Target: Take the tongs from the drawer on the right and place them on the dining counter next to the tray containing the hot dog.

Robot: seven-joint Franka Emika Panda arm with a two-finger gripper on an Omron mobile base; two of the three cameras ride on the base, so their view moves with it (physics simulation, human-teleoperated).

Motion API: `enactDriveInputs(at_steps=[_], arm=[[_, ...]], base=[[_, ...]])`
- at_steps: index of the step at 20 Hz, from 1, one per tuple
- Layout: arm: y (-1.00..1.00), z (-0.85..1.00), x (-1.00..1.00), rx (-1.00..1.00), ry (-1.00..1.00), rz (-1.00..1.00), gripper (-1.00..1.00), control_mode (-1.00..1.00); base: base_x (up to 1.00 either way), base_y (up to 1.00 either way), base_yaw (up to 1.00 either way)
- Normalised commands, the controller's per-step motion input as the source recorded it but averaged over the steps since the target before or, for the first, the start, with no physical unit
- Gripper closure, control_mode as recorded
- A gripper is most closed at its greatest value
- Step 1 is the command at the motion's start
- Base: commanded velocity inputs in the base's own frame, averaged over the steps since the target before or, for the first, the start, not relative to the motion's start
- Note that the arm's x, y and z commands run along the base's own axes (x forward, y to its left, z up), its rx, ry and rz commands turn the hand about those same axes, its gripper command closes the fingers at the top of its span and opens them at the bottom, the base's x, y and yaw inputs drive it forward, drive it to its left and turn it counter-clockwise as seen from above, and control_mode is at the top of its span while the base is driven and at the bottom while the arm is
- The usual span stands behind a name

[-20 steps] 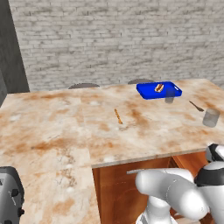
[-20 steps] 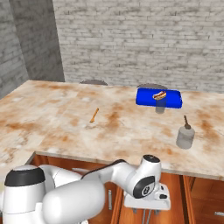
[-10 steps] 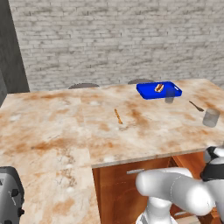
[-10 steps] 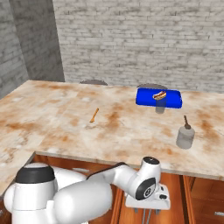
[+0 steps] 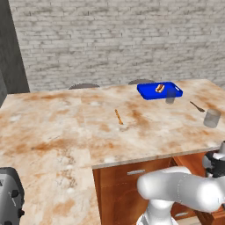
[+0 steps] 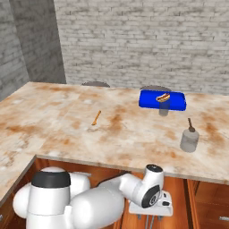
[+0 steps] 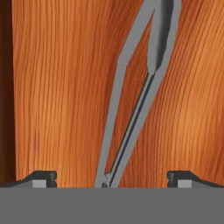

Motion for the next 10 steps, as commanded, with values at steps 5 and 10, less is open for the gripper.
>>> enactDriveInputs(at_steps=[5, 10], arm=[[-0.05, -0.26, 0.12, 0.02, 0.00, -0.01, -1.00, -1.00], [-0.07, -0.28, 0.12, 0.01, 0.00, 0.00, -1.00, -1.00]], base=[[0.00, 0.00, 0.00], [0.00, 0.00, 0.00]])
